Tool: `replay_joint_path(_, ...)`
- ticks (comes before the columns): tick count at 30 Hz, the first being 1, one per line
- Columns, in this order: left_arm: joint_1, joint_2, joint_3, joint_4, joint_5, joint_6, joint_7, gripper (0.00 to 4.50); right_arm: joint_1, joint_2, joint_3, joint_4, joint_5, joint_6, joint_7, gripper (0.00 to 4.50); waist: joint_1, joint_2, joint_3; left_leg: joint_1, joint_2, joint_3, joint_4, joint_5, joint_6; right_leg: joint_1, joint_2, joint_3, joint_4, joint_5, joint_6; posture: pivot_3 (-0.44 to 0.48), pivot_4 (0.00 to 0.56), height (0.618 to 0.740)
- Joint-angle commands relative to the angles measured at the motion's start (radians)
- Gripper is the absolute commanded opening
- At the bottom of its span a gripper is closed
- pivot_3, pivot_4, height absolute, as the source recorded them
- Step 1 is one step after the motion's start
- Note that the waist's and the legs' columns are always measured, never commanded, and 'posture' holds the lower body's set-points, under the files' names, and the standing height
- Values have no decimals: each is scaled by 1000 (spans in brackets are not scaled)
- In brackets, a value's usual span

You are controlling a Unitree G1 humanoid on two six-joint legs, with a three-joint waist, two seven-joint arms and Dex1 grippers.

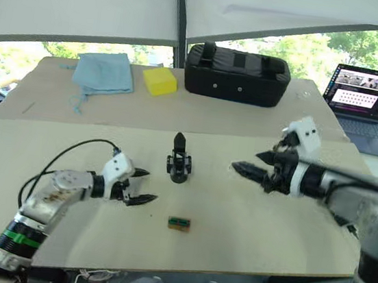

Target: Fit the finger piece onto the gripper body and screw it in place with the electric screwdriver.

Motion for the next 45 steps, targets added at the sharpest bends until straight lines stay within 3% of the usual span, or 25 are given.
replay_joint_path(1, -64, 53, 48, -158, -197, 81, -185, 4373, -120, 11, 32, 273, -123, 133, -118, 4500, 1, 0, 0, -1, 0, 0, 1, 2, -3, 0, -1, 0, 0, 0, 0, 0, 150, 740)
replay_joint_path(8, -202, 153, 101, -280, -380, 228, -292, 4373, -339, 30, 170, 771, -357, 59, -137, 4500, -20, 0, 0, -14, -4, 2, 1, 5, -7, -14, -6, 0, 3, 0, 0, 0, 150, 740)
replay_joint_path(12, -237, 163, 69, -293, -301, 126, -296, 4373, -422, 34, 282, 929, -407, 8, -14, 4500, -33, 1, 0, -14, -4, 1, 1, 6, -6, -14, -5, 0, 2, 0, 0, 0, 150, 740)
replay_joint_path(17, -288, 128, 70, -275, -303, 127, -264, 4373, -490, 69, 352, 1073, -477, -40, 71, 4500, -40, 1, 0, -14, -3, 2, 1, 6, -8, -14, -5, 1, 2, 0, 0, 0, 150, 740)
replay_joint_path(20, -291, 116, 64, -270, -292, 113, -255, 4500, -521, 101, 364, 1149, -524, -109, 105, 3673, -47, 1, 0, -13, -3, 1, 1, 6, -8, -14, -4, 1, 2, 0, 0, 0, 150, 740)
replay_joint_path(26, -289, 108, 58, -258, -279, 97, -258, 4500, -558, 113, 440, 1203, -601, -164, 239, 1571, -56, 1, 0, -13, -2, 1, 1, 7, -8, -14, -3, 1, 3, 1, 0, 0, 150, 740)
replay_joint_path(30, -310, 86, 45, -237, -268, 99, -238, 4500, -559, 81, 540, 1166, -649, -201, 382, 410, -53, 1, 0, -13, -2, 1, 2, 7, -8, -14, -1, 1, 4, 1, -1, 0, 150, 740)
replay_joint_path(34, -326, 72, 52, -214, -290, 166, -197, 4500, -527, 3, 635, 1024, -671, -257, 563, 414, -48, 2, 1, -14, -2, 1, 3, 7, -8, -15, -2, 0, 4, 1, -1, 0, 150, 740)
replay_joint_path(38, -352, 45, 72, -170, -305, 232, -137, 4500, -444, -109, 658, 726, -623, -240, 682, 414, -46, 2, 1, -15, -3, 0, 3, 7, -8, -16, -1, -1, 5, 1, -1, 0, 150, 740)
replay_joint_path(42, -404, -51, 107, -128, -343, 411, 61, 4500, -301, -156, 515, 351, -587, -347, 636, 414, -44, 2, 1, -15, -2, 0, 4, 6, -8, -16, -1, -1, 5, 1, -1, 0, 150, 740)
replay_joint_path(45, -440, -169, 151, -96, -371, 565, 255, 4500, -213, -105, 409, 113, -594, -435, 524, 414, -44, 2, 1, -15, -2, 0, 5, 7, -9, -15, -2, 0, 6, 1, -1, 0, 150, 740)
